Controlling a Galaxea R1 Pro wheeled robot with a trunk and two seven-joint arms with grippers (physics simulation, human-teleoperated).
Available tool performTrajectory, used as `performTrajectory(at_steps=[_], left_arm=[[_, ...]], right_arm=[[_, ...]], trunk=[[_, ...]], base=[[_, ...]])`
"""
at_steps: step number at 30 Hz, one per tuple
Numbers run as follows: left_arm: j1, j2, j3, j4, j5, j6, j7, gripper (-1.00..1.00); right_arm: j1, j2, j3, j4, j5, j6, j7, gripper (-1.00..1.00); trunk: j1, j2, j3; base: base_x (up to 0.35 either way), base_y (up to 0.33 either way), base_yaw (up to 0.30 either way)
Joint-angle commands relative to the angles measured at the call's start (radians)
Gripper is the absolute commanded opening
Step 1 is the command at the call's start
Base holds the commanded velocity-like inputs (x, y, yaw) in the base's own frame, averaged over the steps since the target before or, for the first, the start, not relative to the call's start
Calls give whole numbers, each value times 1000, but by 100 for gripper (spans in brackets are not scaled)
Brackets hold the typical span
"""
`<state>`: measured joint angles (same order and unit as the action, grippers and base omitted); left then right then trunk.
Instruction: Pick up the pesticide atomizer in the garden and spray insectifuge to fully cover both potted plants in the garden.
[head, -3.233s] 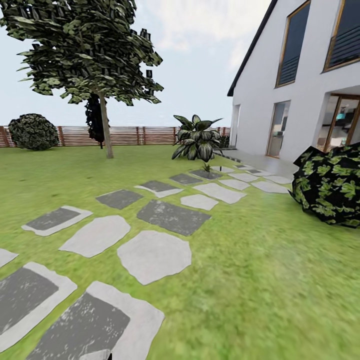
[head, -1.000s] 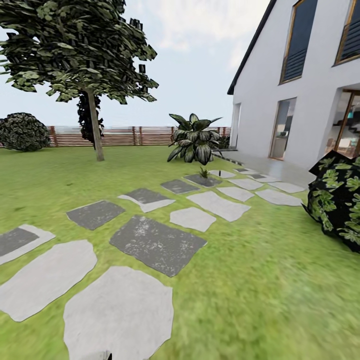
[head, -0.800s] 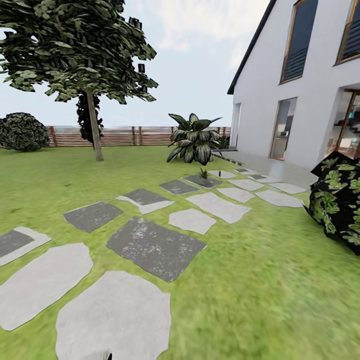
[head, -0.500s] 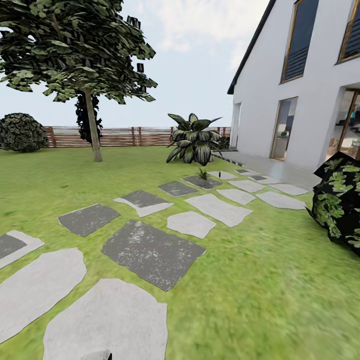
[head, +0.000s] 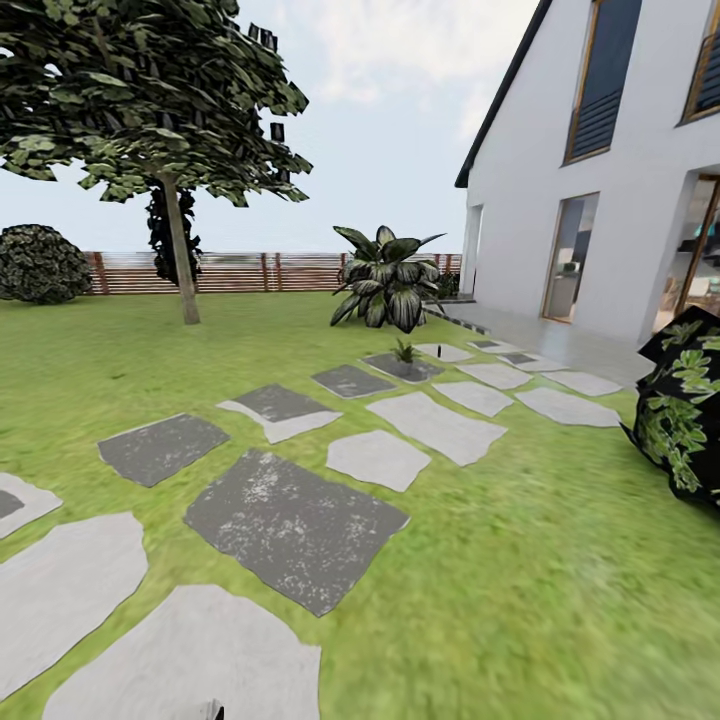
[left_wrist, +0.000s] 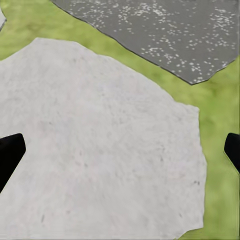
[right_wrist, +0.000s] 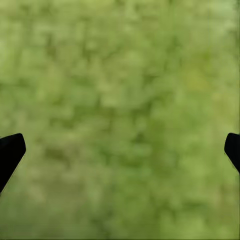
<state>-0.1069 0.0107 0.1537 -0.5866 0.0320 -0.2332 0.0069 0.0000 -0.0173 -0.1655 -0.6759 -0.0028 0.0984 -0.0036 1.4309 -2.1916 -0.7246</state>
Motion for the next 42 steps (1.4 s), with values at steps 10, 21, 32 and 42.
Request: performTrajectory(at_steps=[10, 21, 32, 42], left_arm=[[0, 0, 0, 1, 3, -3, 1, 100], [0, 0, 0, 1, 3, -3, 1, 100], [0, 0, 0, 0, 3, -3, 1, 100], [0, 0, 0, 0, 3, -3, 1, 100]], right_arm=[[0, -1, 0, -2, 0, 6, -1, 100], [0, -1, 0, -2, 0, 6, -1, 100], [0, -1, 0, -2, 0, 6, -1, 100], [0, -1, -1, -4, 0, 6, -1, 100]], trunk=[[0, 0, -1], [0, 0, -1], [0, 0, -1], [0, 0, -1]], base=[[329, -89, 0], [329, -89, 0], [330, -87, 0], [330, -79, -4]])
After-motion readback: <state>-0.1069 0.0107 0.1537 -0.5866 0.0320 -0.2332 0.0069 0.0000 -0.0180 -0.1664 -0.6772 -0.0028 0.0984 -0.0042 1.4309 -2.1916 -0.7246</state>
